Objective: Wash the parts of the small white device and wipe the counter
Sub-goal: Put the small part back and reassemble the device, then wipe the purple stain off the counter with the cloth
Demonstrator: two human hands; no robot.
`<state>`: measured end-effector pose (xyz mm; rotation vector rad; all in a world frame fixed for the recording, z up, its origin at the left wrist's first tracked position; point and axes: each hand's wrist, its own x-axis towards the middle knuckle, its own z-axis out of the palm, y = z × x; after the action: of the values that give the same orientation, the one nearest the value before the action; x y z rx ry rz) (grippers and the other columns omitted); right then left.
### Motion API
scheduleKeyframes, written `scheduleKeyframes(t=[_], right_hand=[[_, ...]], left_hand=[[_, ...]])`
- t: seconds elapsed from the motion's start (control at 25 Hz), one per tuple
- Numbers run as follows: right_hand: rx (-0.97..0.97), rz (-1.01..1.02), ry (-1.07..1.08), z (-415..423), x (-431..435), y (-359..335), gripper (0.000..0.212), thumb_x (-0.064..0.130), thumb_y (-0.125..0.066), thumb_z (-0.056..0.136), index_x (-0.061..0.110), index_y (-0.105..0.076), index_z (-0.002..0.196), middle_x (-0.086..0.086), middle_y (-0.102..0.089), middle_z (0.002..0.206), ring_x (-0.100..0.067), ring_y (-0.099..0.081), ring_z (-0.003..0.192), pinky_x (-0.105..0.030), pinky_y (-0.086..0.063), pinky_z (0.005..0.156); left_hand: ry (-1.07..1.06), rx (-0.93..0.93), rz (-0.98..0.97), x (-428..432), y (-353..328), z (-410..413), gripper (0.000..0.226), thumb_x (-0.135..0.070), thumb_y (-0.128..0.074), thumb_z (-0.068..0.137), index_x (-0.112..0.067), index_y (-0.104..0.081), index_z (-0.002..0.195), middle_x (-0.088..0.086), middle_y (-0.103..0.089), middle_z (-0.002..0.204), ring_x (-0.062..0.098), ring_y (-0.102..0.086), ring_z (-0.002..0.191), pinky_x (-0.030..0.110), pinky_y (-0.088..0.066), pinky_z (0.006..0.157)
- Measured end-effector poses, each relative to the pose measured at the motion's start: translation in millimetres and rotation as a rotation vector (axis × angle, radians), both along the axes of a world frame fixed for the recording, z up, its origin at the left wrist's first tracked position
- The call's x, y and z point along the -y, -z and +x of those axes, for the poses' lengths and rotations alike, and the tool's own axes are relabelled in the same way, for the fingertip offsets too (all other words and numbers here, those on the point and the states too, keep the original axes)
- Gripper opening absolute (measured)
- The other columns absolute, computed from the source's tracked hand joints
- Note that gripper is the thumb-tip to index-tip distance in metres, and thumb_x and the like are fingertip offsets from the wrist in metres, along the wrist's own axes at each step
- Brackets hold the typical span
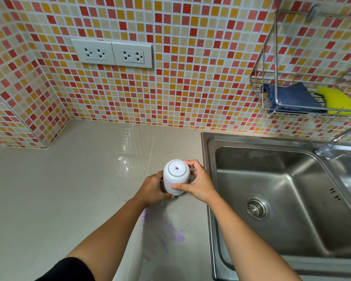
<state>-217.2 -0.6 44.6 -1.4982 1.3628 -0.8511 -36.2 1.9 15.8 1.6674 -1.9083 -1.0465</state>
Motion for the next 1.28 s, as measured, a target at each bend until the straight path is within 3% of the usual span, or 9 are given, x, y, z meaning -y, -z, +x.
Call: scheduleKeyframes(t=[0.2, 0.28, 0.48, 0.6, 0.68, 0.8, 0.88, 1.04, 1.28], right_hand=[[-0.027, 0.030, -0.072, -5.2, 0.0, 0.4, 0.088, 0.038, -0.089, 0.050, 0.035, -0.041, 0.124, 0.009, -0.045, 0.132, -0.012, -0.047, 0.119, -0.036, -0.046, 0.099], [0.012, -0.003, -0.054, -17.5, -2.9, -12.1, 0.085, 0.035, -0.084, 0.063, 0.032, -0.035, 0.133, 0.008, -0.037, 0.140, -0.011, -0.041, 0.125, -0.031, -0.035, 0.107], [-0.126, -0.518, 0.217, -91.1, 4.9, -99.6, 0.037, 0.035, -0.058, 0.088, 0.021, -0.050, 0.121, 0.007, -0.051, 0.121, -0.004, -0.049, 0.113, -0.015, -0.037, 0.095], [-0.309, -0.796, 0.366, -159.0, 18.9, -155.5, 0.033, 0.028, -0.046, 0.093, 0.007, -0.055, 0.118, 0.000, -0.053, 0.116, -0.005, -0.048, 0.108, -0.009, -0.035, 0.093], [-0.496, -0.821, 0.402, -208.3, 36.9, -176.1, 0.036, 0.025, -0.040, 0.095, 0.003, -0.053, 0.120, -0.011, -0.056, 0.120, -0.015, -0.049, 0.111, -0.019, -0.035, 0.096], [-0.813, -0.601, 0.324, -275.4, 64.8, -183.9, 0.062, 0.043, -0.020, 0.093, 0.003, -0.041, 0.135, -0.018, -0.046, 0.138, -0.030, -0.042, 0.127, -0.038, -0.031, 0.107], [-1.009, -0.471, 0.261, -313.6, 70.9, -182.8, 0.070, 0.050, -0.010, 0.090, 0.009, -0.031, 0.143, -0.013, -0.034, 0.149, -0.027, -0.031, 0.137, -0.041, -0.022, 0.113], [-1.139, -0.482, 0.188, -330.5, 74.9, -181.3, 0.064, 0.048, -0.011, 0.095, 0.010, -0.023, 0.147, -0.008, -0.024, 0.154, -0.021, -0.020, 0.143, -0.040, -0.013, 0.117], [-1.122, -0.493, 0.162, -333.8, 76.1, -179.2, 0.058, 0.043, -0.017, 0.100, 0.010, -0.017, 0.148, -0.007, -0.018, 0.156, -0.020, -0.013, 0.144, -0.038, -0.006, 0.117]], left_hand=[[0.063, 0.062, 0.100, 8.8, -9.8, 10.8, 0.085, -0.016, -0.077, 0.068, -0.019, -0.035, 0.142, -0.002, -0.057, 0.128, 0.017, -0.056, 0.115, 0.027, -0.045, 0.096], [-0.027, 0.125, 0.043, 21.4, -28.9, 15.4, 0.080, -0.002, -0.066, 0.075, -0.010, -0.029, 0.145, 0.011, -0.049, 0.139, 0.026, -0.052, 0.123, 0.032, -0.044, 0.101], [-0.226, -0.149, -0.310, 35.1, -150.9, -49.5, 0.051, -0.002, -0.055, 0.087, -0.011, -0.045, 0.136, 0.008, -0.057, 0.132, 0.020, -0.055, 0.117, 0.025, -0.042, 0.096], [-0.091, -0.339, -0.477, 29.0, -216.0, -129.0, 0.040, -0.010, -0.054, 0.090, -0.012, -0.052, 0.131, -0.002, -0.062, 0.120, 0.007, -0.058, 0.107, 0.014, -0.045, 0.092], [0.009, -0.358, -0.534, 32.8, -242.6, -177.1, 0.039, -0.011, -0.052, 0.091, -0.012, -0.053, 0.130, -0.006, -0.061, 0.114, 0.002, -0.057, 0.102, 0.004, -0.043, 0.085], [0.083, -0.192, -0.558, 62.4, -258.8, -238.3, 0.035, -0.013, -0.049, 0.092, -0.007, -0.055, 0.126, 0.003, -0.065, 0.116, 0.012, -0.060, 0.103, 0.015, -0.047, 0.086], [0.049, 0.005, -0.520, 91.3, -260.6, -282.8, 0.029, -0.015, -0.048, 0.093, -0.001, -0.059, 0.116, 0.011, -0.066, 0.103, 0.026, -0.062, 0.098, 0.032, -0.051, 0.080], [-0.010, 0.570, -0.373, 137.1, -242.7, -331.5, 0.028, -0.016, -0.045, 0.096, 0.000, -0.058, 0.116, 0.015, -0.062, 0.110, 0.031, -0.060, 0.100, 0.034, -0.047, 0.076], [-0.216, 0.512, -0.209, 158.4, -242.6, -347.0, 0.045, -0.034, -0.052, 0.094, 0.004, -0.055, 0.119, 0.017, -0.060, 0.119, 0.032, -0.058, 0.109, 0.033, -0.047, 0.086]])
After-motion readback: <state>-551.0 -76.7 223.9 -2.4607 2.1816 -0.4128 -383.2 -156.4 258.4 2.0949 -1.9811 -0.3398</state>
